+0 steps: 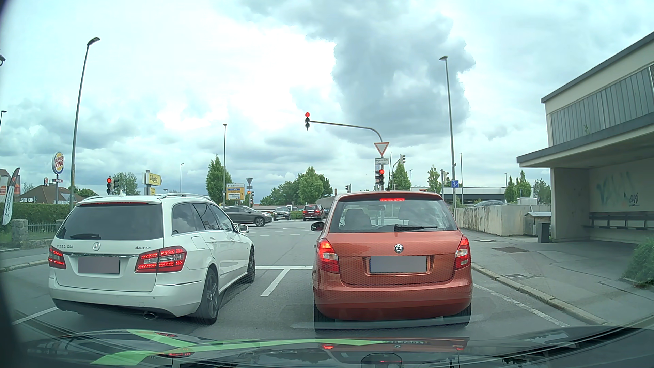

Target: Follow the waypoints while adhering to traffic rules and regulations

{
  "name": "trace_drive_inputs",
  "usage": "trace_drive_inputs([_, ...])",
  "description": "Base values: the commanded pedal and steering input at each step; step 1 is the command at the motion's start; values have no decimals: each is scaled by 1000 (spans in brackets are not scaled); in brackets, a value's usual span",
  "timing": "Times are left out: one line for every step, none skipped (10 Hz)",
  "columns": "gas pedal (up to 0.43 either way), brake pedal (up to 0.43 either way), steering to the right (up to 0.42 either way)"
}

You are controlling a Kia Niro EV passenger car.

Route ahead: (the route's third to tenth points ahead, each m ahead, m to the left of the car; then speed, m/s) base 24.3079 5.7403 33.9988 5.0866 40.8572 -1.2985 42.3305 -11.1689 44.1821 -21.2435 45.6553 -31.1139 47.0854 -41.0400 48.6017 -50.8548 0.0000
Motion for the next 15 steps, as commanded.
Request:
trace_drive_inputs([0,244,-2])
trace_drive_inputs([0,244,-2])
trace_drive_inputs([0,244,-2])
trace_drive_inputs([0,244,-2])
trace_drive_inputs([0,244,-2])
trace_drive_inputs([0,244,-2])
trace_drive_inputs([0,244,-2])
trace_drive_inputs([0,244,-2])
trace_drive_inputs([0,244,-2])
trace_drive_inputs([0,244,-2])
trace_drive_inputs([0,244,-2])
trace_drive_inputs([0,244,-2])
trace_drive_inputs([0,244,-2])
trace_drive_inputs([0,244,-2])
trace_drive_inputs([0,244,-2])
